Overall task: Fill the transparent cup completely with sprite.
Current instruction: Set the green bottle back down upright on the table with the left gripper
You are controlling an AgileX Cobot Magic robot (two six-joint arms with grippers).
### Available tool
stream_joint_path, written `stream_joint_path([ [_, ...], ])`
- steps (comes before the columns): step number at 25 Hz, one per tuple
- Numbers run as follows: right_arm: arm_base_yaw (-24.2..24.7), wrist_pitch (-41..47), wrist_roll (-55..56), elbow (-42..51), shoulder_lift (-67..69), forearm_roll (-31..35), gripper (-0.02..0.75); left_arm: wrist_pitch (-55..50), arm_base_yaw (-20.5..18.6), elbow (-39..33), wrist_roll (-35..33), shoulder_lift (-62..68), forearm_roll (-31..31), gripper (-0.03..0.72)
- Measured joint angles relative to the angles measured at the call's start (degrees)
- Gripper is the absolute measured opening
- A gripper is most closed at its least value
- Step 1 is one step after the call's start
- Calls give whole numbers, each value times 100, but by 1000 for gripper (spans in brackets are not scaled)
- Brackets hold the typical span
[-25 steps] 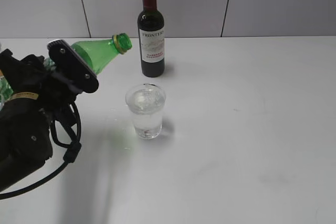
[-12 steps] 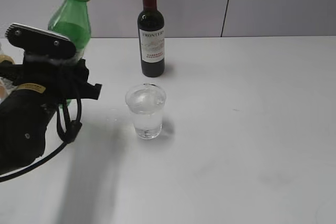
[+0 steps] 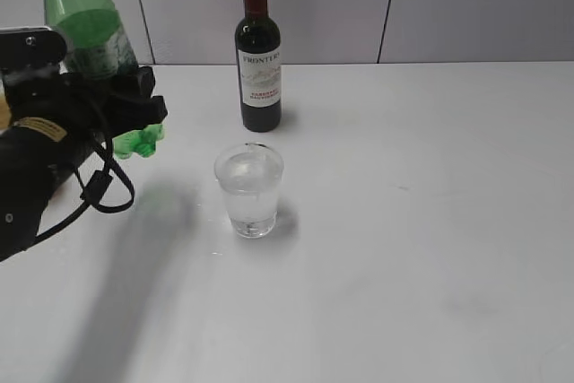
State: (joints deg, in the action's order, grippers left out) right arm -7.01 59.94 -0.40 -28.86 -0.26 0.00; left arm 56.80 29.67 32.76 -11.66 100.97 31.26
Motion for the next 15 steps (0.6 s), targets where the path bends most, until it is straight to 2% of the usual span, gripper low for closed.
stream_joint_path([
  [3, 0, 0, 0, 0, 0, 0, 591, 252, -242, -6, 456, 221, -772, 446],
  [5, 0, 0, 0, 0, 0, 0, 591, 258, -333, 67, 567, 393, -963, 446],
  [15, 0, 0, 0, 0, 0, 0, 590, 95, -440, 930, 532, 1291, -1074, 446],
])
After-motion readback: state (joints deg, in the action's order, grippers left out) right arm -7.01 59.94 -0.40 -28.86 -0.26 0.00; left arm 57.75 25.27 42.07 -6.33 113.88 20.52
